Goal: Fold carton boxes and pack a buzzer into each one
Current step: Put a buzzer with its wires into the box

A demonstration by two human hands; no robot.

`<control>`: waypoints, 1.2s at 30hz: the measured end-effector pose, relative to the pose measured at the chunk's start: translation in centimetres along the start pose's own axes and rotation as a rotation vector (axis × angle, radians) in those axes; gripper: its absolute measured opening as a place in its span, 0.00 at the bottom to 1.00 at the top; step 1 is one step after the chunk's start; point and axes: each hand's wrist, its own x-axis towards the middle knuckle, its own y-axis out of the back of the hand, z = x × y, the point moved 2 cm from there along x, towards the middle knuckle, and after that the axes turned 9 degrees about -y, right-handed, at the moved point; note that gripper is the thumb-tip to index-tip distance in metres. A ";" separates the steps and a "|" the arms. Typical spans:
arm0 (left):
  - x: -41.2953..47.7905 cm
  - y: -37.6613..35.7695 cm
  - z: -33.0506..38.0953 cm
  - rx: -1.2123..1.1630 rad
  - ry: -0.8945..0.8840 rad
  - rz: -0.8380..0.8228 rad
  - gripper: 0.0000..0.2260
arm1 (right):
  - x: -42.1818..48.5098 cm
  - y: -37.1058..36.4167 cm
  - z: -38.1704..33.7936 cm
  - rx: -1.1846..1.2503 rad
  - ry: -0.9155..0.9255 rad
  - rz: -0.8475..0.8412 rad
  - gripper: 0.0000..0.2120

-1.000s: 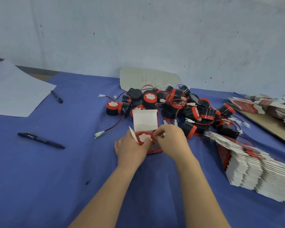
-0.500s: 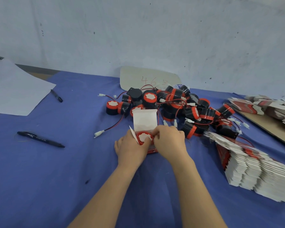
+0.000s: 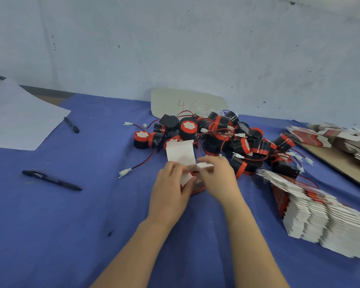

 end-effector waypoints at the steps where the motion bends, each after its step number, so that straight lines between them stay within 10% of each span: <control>1: -0.1 -0.1 -0.2 -0.014 0.008 -0.025 0.10 | 0.2 0.5 0.4 0.087 -0.030 0.072 0.17; 8: 0.3 -0.4 -0.7 -0.168 0.178 0.065 0.06 | 0.0 0.5 2.2 0.435 -0.184 0.103 0.10; 14: 0.6 -0.1 -0.9 -0.359 0.337 0.118 0.31 | -0.7 -0.3 2.1 0.277 -0.024 -0.024 0.09; 20: 0.7 0.3 -1.2 -0.255 0.108 0.004 0.10 | -0.8 -1.3 2.4 0.313 -0.055 -0.019 0.10; 29: 0.1 0.3 -1.6 -0.175 0.038 -0.115 0.09 | -1.2 0.6 3.7 0.289 -0.044 -0.562 0.21; 36: 0.2 0.7 -2.1 -0.171 0.022 -0.228 0.19 | -1.0 0.6 4.0 0.366 -0.001 -0.429 0.17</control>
